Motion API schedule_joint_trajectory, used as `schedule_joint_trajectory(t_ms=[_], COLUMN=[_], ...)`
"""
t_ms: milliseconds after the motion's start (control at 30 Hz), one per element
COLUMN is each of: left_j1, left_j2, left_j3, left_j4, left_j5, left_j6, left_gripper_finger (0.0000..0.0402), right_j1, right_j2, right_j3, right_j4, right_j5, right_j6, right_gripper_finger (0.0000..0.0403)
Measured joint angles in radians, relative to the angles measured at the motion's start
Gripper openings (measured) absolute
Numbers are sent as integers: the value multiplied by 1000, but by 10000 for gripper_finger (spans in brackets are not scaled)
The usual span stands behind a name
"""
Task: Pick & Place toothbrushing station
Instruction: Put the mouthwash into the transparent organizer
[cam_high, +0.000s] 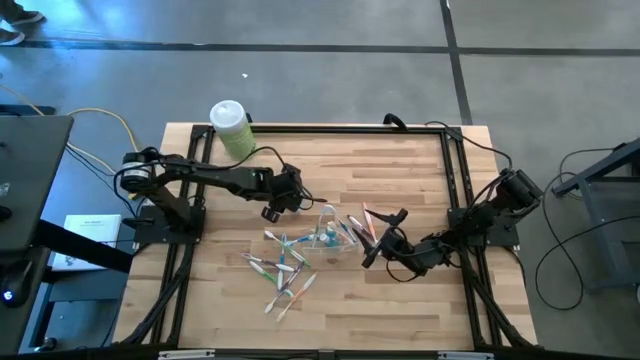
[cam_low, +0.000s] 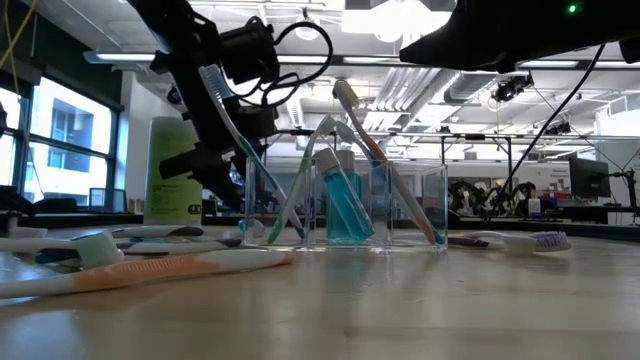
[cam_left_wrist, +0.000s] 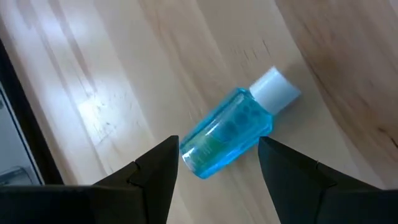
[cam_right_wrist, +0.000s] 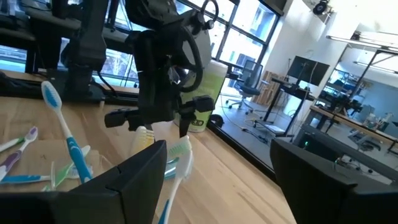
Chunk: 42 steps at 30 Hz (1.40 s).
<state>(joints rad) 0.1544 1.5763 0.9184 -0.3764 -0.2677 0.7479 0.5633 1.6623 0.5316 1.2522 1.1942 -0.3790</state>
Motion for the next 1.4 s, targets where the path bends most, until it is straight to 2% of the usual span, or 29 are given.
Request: schedule_joint_trajectory(t_ms=[367, 600, 800, 967, 1100, 1300, 1400], left_j1=[36, 48, 68, 76, 71, 40, 13], left_j2=[76, 156, 170, 171, 172, 174, 175], left_j3=[2, 9, 5, 5, 5, 3, 4], left_j4=[46, 104, 135, 136, 132, 163, 163], left_j5=[37, 19, 31, 33, 33, 8, -61], left_j6=[72, 119, 111, 7, -41, -209, -304], left_gripper_finger=[212, 210, 209, 204, 173, 80, 47], right_j1=[-8, -30, -43, -43, -43, -38, -26], right_j2=[0, 1, 1, 1, 1, 1, 1], right_j3=[0, 0, 0, 0, 0, 0, 0], right_j4=[-12, -36, -43, -46, -45, -46, -45], right_j5=[-25, -53, -79, -78, -78, -78, -78], right_j6=[21, 43, 45, 43, 37, 40, 42], right_gripper_finger=[279, 279, 279, 279, 279, 279, 279])
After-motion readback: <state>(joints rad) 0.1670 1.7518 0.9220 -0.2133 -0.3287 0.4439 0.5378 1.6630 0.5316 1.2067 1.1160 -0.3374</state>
